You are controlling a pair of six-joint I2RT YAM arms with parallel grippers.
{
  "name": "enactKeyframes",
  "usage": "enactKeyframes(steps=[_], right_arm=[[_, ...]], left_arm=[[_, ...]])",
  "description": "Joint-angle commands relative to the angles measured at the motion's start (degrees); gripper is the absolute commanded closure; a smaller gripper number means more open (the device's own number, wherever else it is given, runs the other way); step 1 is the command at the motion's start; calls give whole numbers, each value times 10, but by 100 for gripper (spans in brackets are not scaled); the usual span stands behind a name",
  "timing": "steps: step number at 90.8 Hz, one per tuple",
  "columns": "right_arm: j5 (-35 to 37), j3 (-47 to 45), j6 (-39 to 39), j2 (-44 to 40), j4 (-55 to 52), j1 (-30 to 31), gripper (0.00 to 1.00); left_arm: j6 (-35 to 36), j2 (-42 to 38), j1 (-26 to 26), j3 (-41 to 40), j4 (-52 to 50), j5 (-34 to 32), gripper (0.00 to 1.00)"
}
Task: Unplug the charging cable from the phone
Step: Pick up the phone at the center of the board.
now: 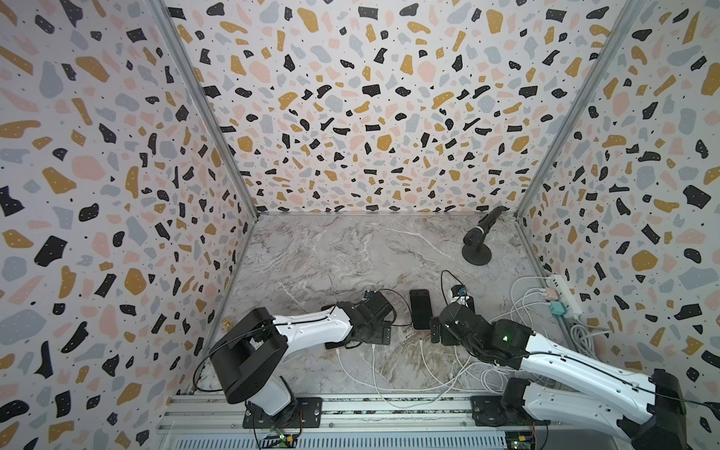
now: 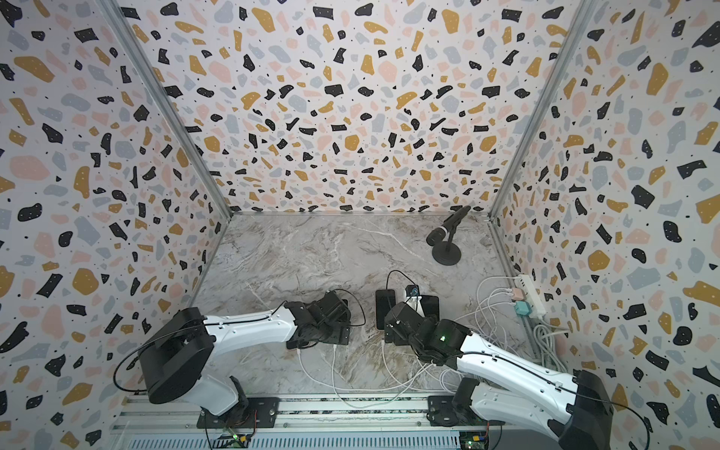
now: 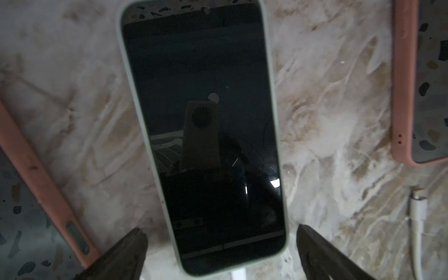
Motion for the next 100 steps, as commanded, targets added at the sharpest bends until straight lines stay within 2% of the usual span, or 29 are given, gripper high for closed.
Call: enactKeyframes(steps=[1, 34, 41, 58, 74, 81, 100], right_arm=[[-7, -10, 6, -18, 14, 4, 0], [-15, -35, 4, -22, 43, 21, 0], [-13, -41, -2, -22, 49, 31, 0], [-20, -79, -12, -26, 108, 76, 1], [0, -110, -7, -20, 157, 121, 1], [-13, -115, -15, -3, 193, 139, 1], [-58, -142, -24, 28, 311, 147, 1]], left_arm=[[15, 22, 2, 29, 22, -5, 0], [15, 99, 3, 80, -3, -26, 0], [9, 103, 3, 79, -8, -35, 4], [1, 107, 2, 70, 0, -41, 27], [-5, 97, 2, 57, 16, -49, 56], [-13, 73, 3, 47, 29, -57, 61], [-20, -20, 3, 27, 39, -78, 68]])
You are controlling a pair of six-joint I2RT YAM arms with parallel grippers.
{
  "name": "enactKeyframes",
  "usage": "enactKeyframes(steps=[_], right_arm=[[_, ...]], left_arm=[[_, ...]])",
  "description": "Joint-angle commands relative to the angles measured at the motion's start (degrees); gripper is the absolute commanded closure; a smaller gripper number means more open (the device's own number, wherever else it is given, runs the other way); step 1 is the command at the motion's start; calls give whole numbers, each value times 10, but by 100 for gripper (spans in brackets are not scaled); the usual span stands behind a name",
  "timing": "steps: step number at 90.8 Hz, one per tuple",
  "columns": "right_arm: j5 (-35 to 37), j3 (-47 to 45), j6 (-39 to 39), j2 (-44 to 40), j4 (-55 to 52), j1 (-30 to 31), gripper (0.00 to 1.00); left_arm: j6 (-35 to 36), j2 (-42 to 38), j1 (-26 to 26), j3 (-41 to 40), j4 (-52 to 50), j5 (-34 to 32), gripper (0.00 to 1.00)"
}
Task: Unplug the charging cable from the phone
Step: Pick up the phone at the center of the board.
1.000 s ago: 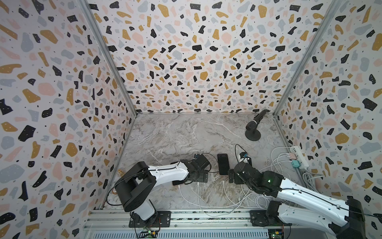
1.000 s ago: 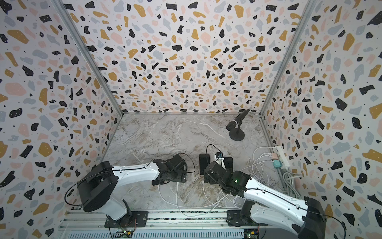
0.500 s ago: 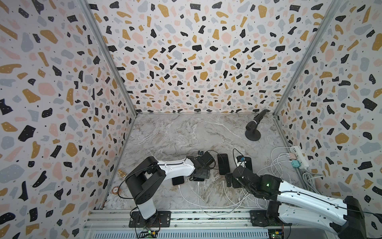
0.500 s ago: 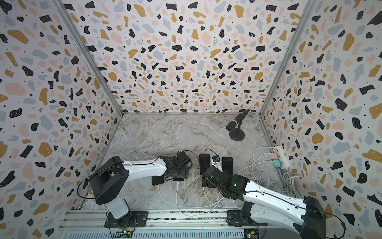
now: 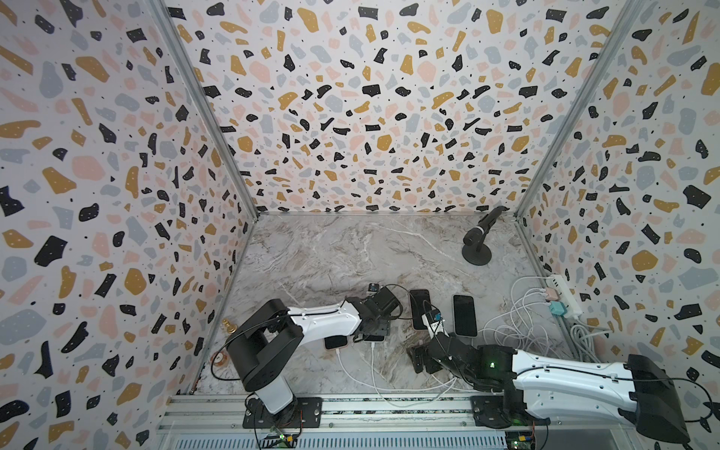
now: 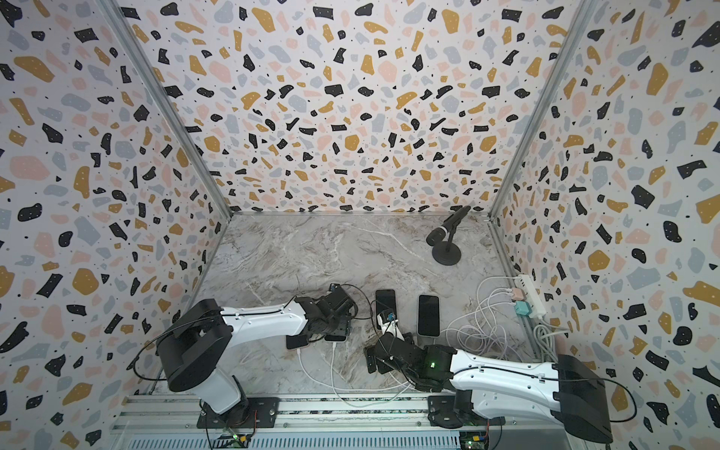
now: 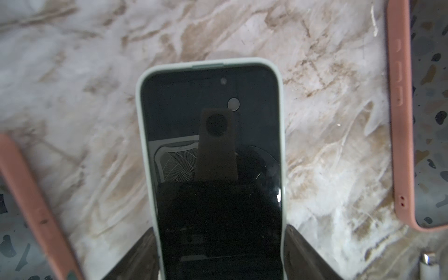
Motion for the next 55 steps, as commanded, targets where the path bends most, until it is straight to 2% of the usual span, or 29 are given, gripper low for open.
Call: enactKeyframes(steps=[1, 17, 30, 39, 55], right_arm=[[-16, -14, -5, 7, 77, 4, 1], [-35, -19, 0, 30, 101, 4, 0], [-82, -42, -14, 55, 210, 4, 2], [-118, -43, -38, 79, 257, 5, 6], [-150, -45, -68, 105, 316, 3, 20]], left_arm=[[-10, -53, 2, -6, 15, -20, 68], [-21, -96, 2, -20, 14, -23, 71], [-52, -138, 1, -35, 21, -32, 73], [-69, -174, 1, -41, 25, -28, 74], [-104, -251, 1, -71, 43, -32, 76]])
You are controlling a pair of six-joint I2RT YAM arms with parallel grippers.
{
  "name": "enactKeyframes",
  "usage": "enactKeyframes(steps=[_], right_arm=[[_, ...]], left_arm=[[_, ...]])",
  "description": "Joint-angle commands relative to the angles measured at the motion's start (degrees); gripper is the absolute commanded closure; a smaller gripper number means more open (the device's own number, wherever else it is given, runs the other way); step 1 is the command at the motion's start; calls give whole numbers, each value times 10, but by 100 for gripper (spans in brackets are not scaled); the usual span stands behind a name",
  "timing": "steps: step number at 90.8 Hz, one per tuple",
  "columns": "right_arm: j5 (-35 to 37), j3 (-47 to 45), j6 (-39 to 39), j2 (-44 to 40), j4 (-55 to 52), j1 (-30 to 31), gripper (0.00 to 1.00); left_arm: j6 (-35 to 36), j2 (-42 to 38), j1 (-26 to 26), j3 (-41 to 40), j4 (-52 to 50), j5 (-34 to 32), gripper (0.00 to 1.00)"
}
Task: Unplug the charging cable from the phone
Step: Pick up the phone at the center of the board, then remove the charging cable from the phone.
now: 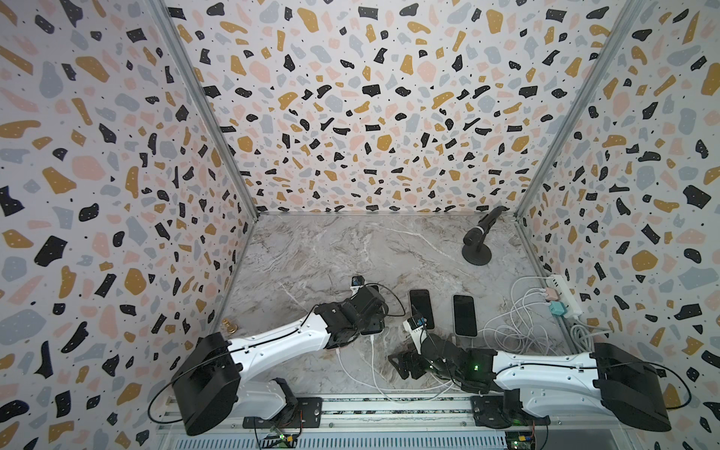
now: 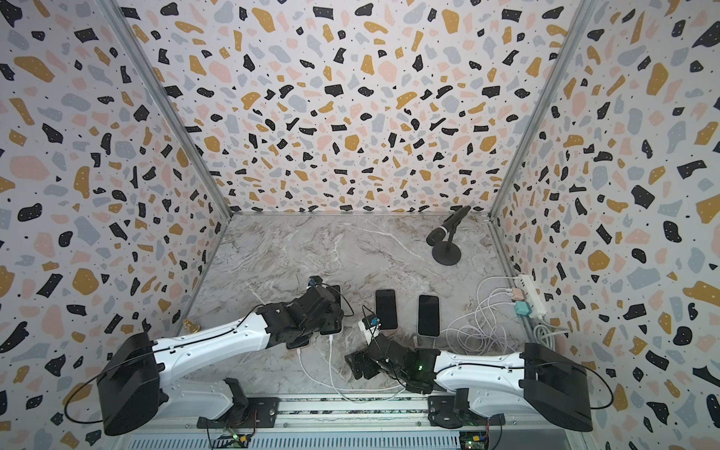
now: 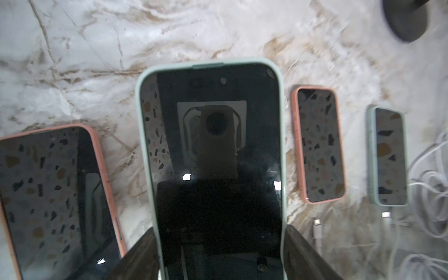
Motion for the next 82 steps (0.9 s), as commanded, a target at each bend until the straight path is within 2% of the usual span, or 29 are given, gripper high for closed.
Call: enactKeyframes(steps=[1, 13, 28, 42, 58, 82], right_arm=[[-40, 0, -35, 10, 77, 1, 20], [-87, 6, -60, 32, 127, 1, 27], [-112, 27, -95, 80, 151, 0, 36], [-152, 21, -110, 104, 209, -16, 37], [-242, 29, -112, 136, 249, -50, 40], [-275, 43, -110, 146, 259, -51, 41]], left_arm=[[-36, -53, 1, -18, 38, -19, 76], [-55, -92, 1, -42, 61, -25, 77], [-73, -121, 1, -63, 86, -28, 79], [-68, -147, 1, -78, 93, -29, 79], [-52, -155, 2, -92, 138, 10, 79], [-44, -162, 2, -97, 138, 3, 79]])
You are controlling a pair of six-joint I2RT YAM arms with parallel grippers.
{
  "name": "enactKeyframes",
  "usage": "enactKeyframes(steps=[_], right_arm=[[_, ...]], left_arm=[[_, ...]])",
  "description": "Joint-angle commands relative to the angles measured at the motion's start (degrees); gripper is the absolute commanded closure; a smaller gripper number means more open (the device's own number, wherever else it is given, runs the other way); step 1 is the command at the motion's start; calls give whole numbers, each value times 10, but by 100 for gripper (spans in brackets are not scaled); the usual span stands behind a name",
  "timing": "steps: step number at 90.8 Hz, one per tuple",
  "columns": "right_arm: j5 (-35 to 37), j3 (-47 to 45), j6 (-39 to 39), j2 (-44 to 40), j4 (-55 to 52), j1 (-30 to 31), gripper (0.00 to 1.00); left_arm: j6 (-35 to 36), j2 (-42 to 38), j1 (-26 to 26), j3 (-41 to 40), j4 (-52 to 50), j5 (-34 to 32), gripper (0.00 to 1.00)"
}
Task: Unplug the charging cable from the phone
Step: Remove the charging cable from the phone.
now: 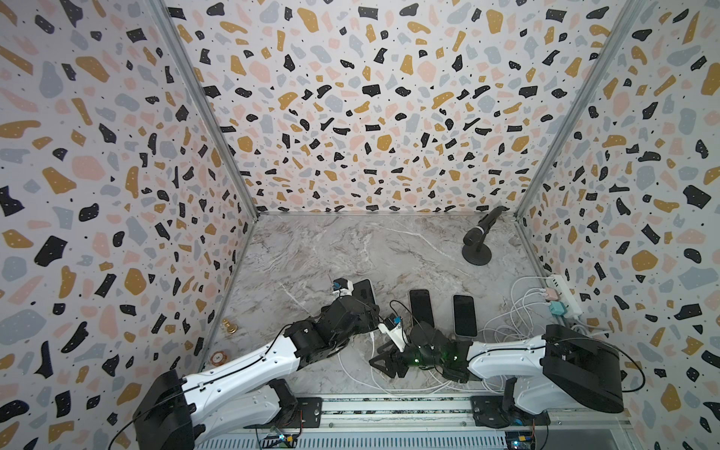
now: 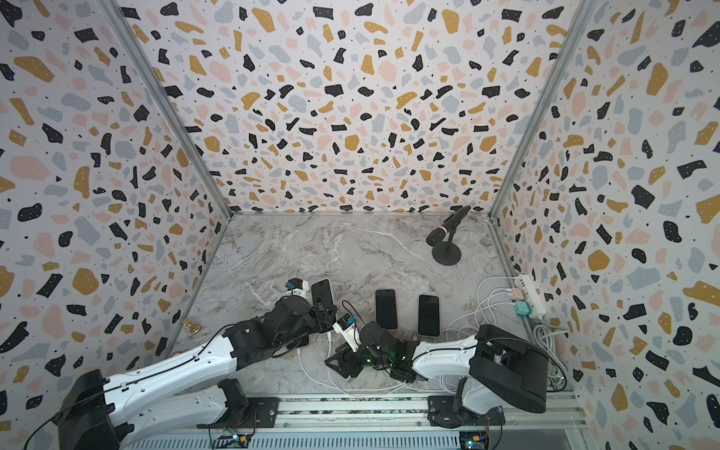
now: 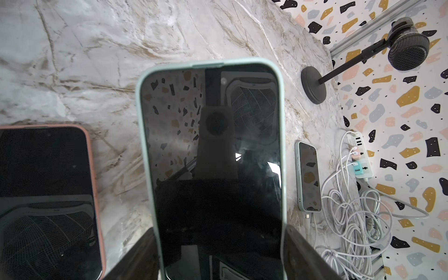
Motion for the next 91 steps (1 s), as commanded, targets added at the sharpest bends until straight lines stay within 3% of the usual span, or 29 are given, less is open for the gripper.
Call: enactKeyframes(steps=[1, 13, 27, 41, 56, 67, 91], right_arm=[[-33, 14, -5, -12, 31, -1, 41], [-20, 0, 0, -35, 38, -1, 41], [-16, 4, 1, -23, 31, -1, 53], [-13, 7, 6, -10, 37, -1, 54], [-14, 11, 4, -4, 32, -1, 74], [-16, 5, 7, -7, 30, -1, 100], [-18, -23, 12, -25, 20, 4, 100]], left_arm=[[13, -17, 2, -4, 52, 0, 79], [11, -22, 1, -10, 53, -4, 79], [10, -28, 2, -8, 52, -3, 81], [11, -34, 1, -6, 50, 1, 81], [13, -38, 2, -7, 48, -4, 82], [14, -33, 1, -7, 50, -11, 82], [26, -1, 1, 14, 65, -35, 83]])
